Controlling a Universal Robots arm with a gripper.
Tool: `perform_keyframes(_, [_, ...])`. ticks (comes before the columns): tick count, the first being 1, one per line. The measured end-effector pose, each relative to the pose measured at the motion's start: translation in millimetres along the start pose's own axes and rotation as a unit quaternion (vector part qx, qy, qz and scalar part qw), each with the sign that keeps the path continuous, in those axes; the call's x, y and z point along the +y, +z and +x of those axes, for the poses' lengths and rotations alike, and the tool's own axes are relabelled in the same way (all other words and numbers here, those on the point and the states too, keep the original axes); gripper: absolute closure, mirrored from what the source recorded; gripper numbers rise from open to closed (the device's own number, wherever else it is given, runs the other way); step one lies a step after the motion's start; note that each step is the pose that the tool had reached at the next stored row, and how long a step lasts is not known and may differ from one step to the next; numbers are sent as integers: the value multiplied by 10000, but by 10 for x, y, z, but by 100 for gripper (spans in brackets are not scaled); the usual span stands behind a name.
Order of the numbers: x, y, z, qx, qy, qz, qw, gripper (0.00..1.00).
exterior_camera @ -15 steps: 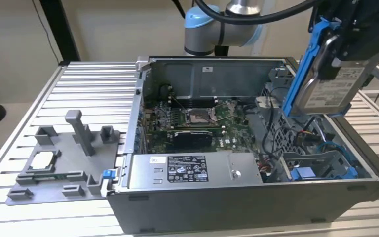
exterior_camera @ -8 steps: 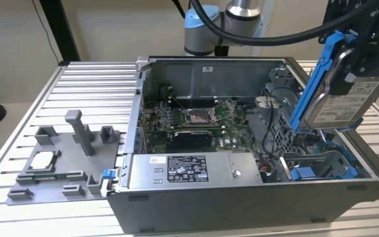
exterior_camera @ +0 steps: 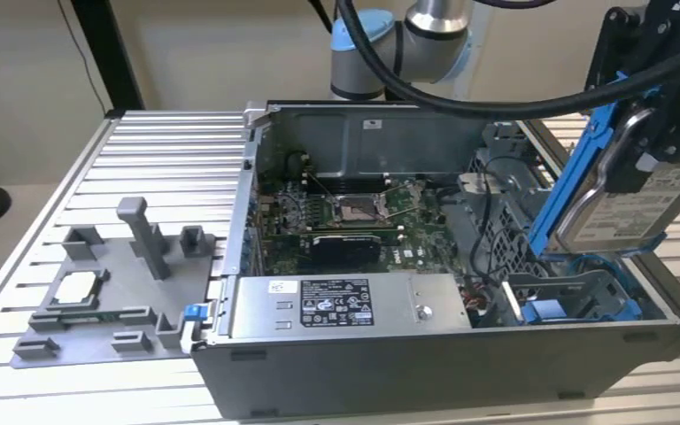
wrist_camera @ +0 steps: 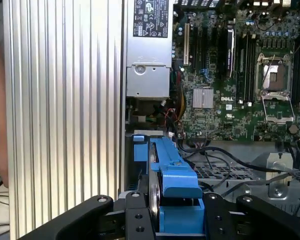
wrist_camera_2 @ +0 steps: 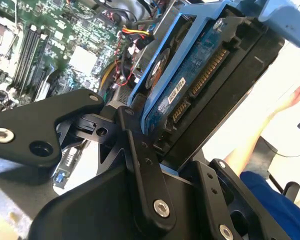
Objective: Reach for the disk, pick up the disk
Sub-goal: 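Pick up the disk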
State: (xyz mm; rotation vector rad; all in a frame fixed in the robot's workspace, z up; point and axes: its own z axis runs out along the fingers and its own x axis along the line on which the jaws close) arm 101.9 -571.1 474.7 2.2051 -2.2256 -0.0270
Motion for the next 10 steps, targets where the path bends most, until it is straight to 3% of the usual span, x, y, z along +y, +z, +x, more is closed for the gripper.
perform_keyframes(10, [-24,7,25,0,7,0,10000,100])
